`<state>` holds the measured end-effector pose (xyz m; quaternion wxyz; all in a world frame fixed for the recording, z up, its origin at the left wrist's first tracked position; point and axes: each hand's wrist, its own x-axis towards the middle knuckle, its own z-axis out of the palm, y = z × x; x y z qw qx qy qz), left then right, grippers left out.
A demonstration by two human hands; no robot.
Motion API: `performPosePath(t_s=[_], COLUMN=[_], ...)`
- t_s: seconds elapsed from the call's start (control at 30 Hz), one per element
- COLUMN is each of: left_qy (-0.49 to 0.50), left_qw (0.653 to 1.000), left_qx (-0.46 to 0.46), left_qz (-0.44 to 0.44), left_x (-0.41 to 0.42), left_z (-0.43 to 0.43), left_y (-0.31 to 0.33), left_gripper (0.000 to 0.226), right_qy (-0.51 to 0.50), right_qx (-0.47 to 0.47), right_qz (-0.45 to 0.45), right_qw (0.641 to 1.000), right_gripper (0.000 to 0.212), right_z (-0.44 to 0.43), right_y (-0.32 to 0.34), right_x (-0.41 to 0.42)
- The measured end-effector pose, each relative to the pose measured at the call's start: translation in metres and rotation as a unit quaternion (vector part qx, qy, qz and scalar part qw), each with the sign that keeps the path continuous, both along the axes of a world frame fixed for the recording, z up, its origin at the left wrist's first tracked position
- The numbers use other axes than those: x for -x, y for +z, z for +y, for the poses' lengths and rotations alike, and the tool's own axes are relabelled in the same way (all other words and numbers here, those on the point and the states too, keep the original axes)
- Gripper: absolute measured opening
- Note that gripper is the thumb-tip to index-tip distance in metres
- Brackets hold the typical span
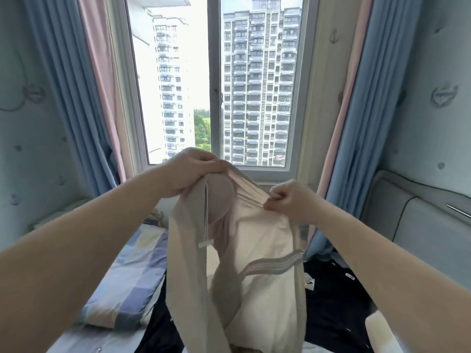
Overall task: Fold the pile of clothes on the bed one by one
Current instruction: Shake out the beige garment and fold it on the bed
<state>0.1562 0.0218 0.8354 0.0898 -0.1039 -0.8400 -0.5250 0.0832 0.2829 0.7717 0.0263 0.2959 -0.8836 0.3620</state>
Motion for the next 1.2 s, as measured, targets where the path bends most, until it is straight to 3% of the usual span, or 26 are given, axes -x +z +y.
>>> performPosePath(t_s=[0.1, 0.17, 0.23, 0.3, 0.33, 0.43, 0.5, 0.57, 0.7, 0.77, 0.87, 0.97, 1.1, 1.2], left_qy=[0.038, 0.082, 0.153, 0.186, 0.156, -0.037, -0.131, -0.136, -0.124, -0.138, -0.134, -0.107, -0.033, 0.014], left_qw=[0.994, 0.984, 0.981, 0.982, 0.986, 0.99, 0.978, 0.98, 0.986, 0.984, 0.986, 0.981, 0.965, 0.958], left_qx=[-0.105, -0.158, -0.117, 0.01, 0.058, 0.113, 0.116, 0.081, -0.043, -0.044, -0.03, -0.121, -0.242, -0.277], left_qz=[-0.002, -0.005, 0.01, 0.035, 0.026, -0.074, -0.117, -0.118, -0.105, -0.1, -0.097, -0.111, -0.098, -0.077], left_x=[0.005, 0.013, 0.02, 0.024, 0.023, 0.017, 0.012, 0.01, 0.014, 0.016, 0.018, 0.018, 0.025, 0.03], left_z=[0.007, 0.01, 0.016, 0.027, 0.036, 0.07, 0.092, 0.109, 0.131, 0.14, 0.144, 0.137, 0.126, 0.117], left_y=[-0.008, -0.022, -0.04, -0.057, -0.064, -0.088, -0.107, -0.127, -0.147, -0.152, -0.16, -0.163, -0.16, -0.159], left_gripper=[0.038, 0.039, 0.033, 0.021, 0.019, 0.06, 0.046, 0.032, 0.033, 0.016, 0.04, 0.034, 0.03, 0.034], right_qy=[-0.059, -0.084, -0.073, -0.061, -0.058, -0.038, -0.031, -0.021, -0.003, 0.001, -0.001, 0.002, 0.001, -0.03], right_qx=[-0.035, 0.017, 0.131, 0.201, 0.21, 0.19, 0.158, 0.138, 0.137, 0.15, 0.131, 0.111, 0.072, 0.068], right_qz=[-0.027, -0.076, -0.136, -0.142, -0.126, -0.084, -0.071, -0.072, -0.095, -0.099, -0.099, -0.163, -0.237, -0.258], right_qw=[0.997, 0.993, 0.979, 0.967, 0.968, 0.977, 0.984, 0.988, 0.986, 0.984, 0.986, 0.98, 0.969, 0.963], right_gripper=[0.022, 0.025, 0.025, 0.027, 0.027, 0.024, 0.02, 0.017, 0.011, 0.009, 0.014, 0.018, 0.002, 0.012], right_z=[0.03, 0.045, 0.051, 0.051, 0.049, 0.045, 0.048, 0.056, 0.068, 0.071, 0.085, 0.105, 0.121, 0.122], right_y=[-0.041, -0.061, -0.068, -0.063, -0.057, -0.039, -0.031, -0.031, -0.045, -0.052, -0.062, -0.087, -0.142, -0.182], right_x=[0.007, 0.006, -0.002, -0.013, -0.018, -0.031, -0.036, -0.037, -0.038, -0.037, -0.032, -0.031, -0.037, -0.045])
